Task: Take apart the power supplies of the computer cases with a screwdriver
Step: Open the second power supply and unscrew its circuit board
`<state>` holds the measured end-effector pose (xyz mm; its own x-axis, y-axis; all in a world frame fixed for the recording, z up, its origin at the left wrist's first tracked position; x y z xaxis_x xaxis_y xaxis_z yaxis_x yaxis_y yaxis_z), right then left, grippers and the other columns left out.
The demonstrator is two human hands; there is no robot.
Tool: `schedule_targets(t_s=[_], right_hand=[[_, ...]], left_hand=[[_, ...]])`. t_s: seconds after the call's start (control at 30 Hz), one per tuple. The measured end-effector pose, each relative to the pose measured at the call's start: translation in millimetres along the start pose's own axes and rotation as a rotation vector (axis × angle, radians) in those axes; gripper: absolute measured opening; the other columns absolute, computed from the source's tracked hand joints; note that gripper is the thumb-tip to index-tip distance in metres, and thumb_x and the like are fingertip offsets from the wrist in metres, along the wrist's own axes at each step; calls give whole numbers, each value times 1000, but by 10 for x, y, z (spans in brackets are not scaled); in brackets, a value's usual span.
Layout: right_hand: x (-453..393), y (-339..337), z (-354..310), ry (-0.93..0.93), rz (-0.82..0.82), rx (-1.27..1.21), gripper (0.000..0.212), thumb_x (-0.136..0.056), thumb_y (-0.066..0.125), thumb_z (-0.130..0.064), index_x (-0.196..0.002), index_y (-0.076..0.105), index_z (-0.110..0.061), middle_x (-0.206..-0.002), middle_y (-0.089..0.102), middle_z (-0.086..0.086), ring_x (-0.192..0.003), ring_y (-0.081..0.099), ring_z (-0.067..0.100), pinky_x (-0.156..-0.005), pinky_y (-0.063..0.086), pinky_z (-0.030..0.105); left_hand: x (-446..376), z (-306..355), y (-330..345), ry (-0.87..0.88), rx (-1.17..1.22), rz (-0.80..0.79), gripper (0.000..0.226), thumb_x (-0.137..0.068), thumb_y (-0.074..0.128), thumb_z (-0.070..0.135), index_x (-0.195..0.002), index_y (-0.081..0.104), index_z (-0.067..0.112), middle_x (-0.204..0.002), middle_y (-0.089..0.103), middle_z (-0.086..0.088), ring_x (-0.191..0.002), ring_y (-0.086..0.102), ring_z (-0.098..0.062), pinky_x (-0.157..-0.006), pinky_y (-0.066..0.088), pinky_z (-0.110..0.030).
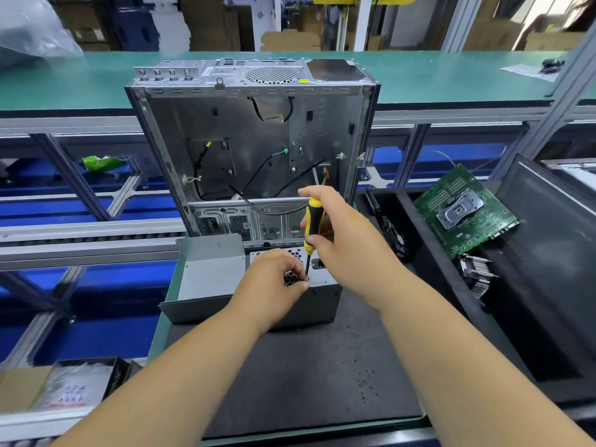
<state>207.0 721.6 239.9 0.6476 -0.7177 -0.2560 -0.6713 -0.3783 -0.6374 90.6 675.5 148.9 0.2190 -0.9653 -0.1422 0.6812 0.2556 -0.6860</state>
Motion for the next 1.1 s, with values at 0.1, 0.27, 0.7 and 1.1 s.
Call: schedule_targets(t_s=[0.1,0.27,0.7,1.1], right_hand=[[34,-37,38,-4,31,-52,63,-94,59,-1,-137,39,-42,-102,60,-17,-94,60,5,-86,50,29],[75,-216,163,15,200,-189,54,-91,64,-2,-130,46,-34,-94,64,-14,-89,65,6,-81,54,27],[393,-695,899,295,552,-599,21,-91,72,-12,-104,56,-14,-89,69,11,-74,72,18,-68,59,30],[1232,-1547,1512,386,877,-575,24,-86,75,-23,-90,51,-25,-72,67,-8,-69,72,15,-66,57,30]], left_hand=[[-2,-11,-10,2,-41,18,19,-82,75,19,-75,64,32,-95,61,13,-99,55,-10,-92,46,-31],[-42,-49,-81,-33,-43,39,28,-89,70,17,-76,56,39,-90,58,12,-86,53,3,-73,38,-16],[-178,148,98,-182,699,93,18,-98,56,3,-90,65,16,-78,71,7,-74,66,-7,-76,51,-22],[-250,731,1508,-280,538,-241,16,-88,72,15,-76,67,25,-63,59,5,-66,58,-16,-70,48,-28]])
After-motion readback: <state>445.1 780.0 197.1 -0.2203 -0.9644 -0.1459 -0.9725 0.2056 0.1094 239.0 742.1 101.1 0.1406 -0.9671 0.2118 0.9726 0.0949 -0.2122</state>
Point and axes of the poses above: each hand's wrist, its own x-axis away from the middle knuckle, its own y-axis out of the palm, z = x × y, the point moved 7 cm from there along -x, towards the middle knuckle
